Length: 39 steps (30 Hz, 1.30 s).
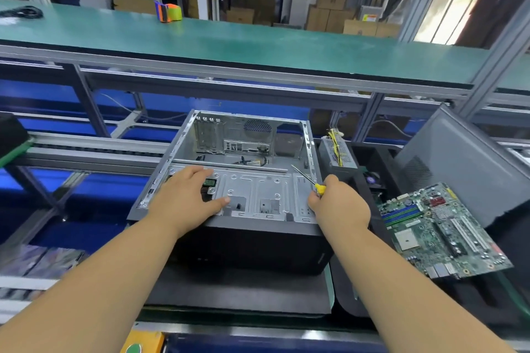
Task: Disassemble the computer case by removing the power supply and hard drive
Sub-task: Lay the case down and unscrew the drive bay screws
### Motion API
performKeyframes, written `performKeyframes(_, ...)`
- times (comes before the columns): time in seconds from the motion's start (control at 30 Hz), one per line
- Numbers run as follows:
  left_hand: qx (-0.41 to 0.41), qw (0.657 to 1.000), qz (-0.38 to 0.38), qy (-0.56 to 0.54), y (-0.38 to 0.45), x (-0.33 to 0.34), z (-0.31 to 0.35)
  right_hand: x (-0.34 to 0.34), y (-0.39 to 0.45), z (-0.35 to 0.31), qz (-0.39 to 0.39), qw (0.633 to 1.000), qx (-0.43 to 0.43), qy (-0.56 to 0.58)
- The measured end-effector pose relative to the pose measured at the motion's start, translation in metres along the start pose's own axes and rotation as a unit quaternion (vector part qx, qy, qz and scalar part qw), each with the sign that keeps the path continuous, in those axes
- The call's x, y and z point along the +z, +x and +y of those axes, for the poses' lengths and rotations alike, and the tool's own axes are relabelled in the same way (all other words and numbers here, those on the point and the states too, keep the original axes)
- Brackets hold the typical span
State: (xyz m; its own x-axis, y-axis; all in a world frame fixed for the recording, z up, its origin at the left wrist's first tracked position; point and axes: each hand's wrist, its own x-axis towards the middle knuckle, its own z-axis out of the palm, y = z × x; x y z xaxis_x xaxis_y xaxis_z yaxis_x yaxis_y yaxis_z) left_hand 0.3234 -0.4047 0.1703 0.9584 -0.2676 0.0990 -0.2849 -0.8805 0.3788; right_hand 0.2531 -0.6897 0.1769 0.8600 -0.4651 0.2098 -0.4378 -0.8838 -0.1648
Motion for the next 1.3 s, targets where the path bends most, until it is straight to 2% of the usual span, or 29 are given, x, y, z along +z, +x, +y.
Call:
performKeyframes(0.33, -0.026, 1.000, -0.010, -0.012, -0.007, 0.002, 0.003, -0.007, 0.000, -0.003, -0.004, 1.000, 0.019, -0.004)
performKeyframes(0.7, -0.032, 0.997, 0.020, -0.070, -0.006, 0.005, 0.004, -0.006, 0.012, -0.002, 0.000, 1.000, 0.004, -0.011)
performKeyframes(0.83, -0.078, 0.989, 0.028, -0.124, 0.000, -0.001, 0.005, -0.015, 0.039, -0.023, -0.018, 0.996, -0.048, 0.078)
performKeyframes(0.97, -0.089, 0.988, 0.027, -0.124, 0.000, -0.003, 0.005, -0.019, 0.071, -0.060, -0.106, 0.965, -0.071, 0.228)
performKeyframes(1.07, -0.095, 0.986, 0.018, -0.137, -0.001, -0.003, 0.004, -0.017, 0.080, -0.083, -0.130, 0.936, -0.109, 0.307)
performKeyframes(1.17, -0.119, 0.982, 0.014, -0.146, -0.001, -0.004, 0.005, -0.014, 0.081, -0.101, -0.155, 0.905, -0.152, 0.366)
performKeyframes(1.3, -0.154, 0.971, 0.032, -0.180, 0.008, -0.006, 0.006, -0.014, 0.077, -0.118, -0.209, 0.865, -0.164, 0.426)
